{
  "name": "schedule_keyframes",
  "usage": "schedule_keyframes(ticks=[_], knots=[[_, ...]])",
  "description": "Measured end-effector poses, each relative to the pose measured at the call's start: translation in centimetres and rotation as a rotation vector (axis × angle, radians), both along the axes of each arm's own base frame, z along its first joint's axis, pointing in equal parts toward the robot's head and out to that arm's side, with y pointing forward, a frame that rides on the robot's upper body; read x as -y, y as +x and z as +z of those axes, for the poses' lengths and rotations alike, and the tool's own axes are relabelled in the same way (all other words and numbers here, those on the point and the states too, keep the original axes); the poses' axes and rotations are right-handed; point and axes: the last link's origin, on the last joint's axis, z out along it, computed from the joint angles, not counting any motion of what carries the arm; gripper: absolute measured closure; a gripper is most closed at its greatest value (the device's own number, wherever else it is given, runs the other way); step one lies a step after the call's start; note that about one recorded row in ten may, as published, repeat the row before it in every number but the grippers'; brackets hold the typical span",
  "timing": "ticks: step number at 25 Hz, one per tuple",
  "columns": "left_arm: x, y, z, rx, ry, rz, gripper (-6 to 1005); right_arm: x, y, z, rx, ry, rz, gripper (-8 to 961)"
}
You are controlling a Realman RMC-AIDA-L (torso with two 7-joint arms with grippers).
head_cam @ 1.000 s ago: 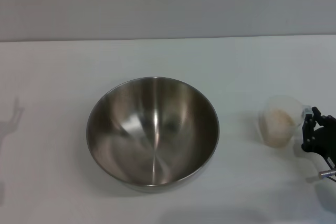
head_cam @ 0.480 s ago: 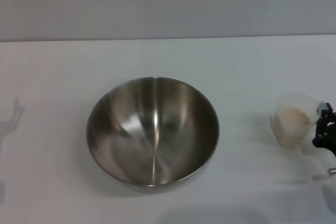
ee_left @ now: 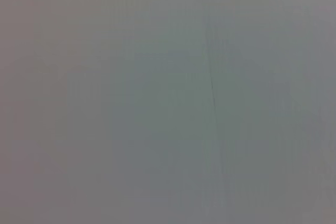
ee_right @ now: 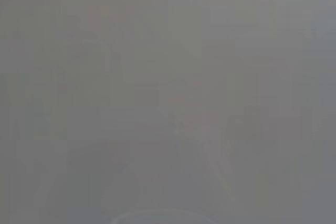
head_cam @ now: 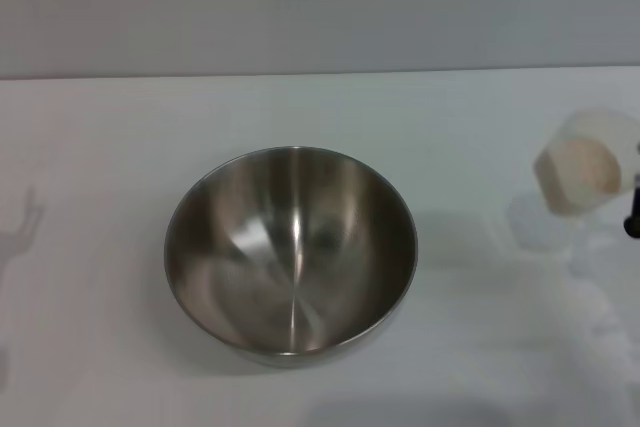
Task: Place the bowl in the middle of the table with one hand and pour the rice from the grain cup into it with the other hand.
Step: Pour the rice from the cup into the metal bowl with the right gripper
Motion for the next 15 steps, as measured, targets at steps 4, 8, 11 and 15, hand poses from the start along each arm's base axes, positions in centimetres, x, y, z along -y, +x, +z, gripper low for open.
schedule_keyframes(ticks=[4, 8, 11, 15], knots=[[0.1, 0.0, 0.0, 0.0, -0.001, 0.001, 130, -2.7, -2.1, 0.1, 0.028, -0.009, 0.091, 943], [0.1, -0.1, -0.1, 0.001, -0.004, 0.004, 130, -5.3, -4.1, 0.1, 0.073, -0.023, 0.166, 943], [0.1, -0.1, -0.1, 0.002, -0.005, 0.005, 130, -6.4, -5.2, -0.2, 0.124, -0.029, 0.196, 943], [0.2, -0.1, -0.2, 0.002, -0.008, 0.007, 130, -8.1, -7.3, -1.7, 0.258, -0.049, 0.247, 943]])
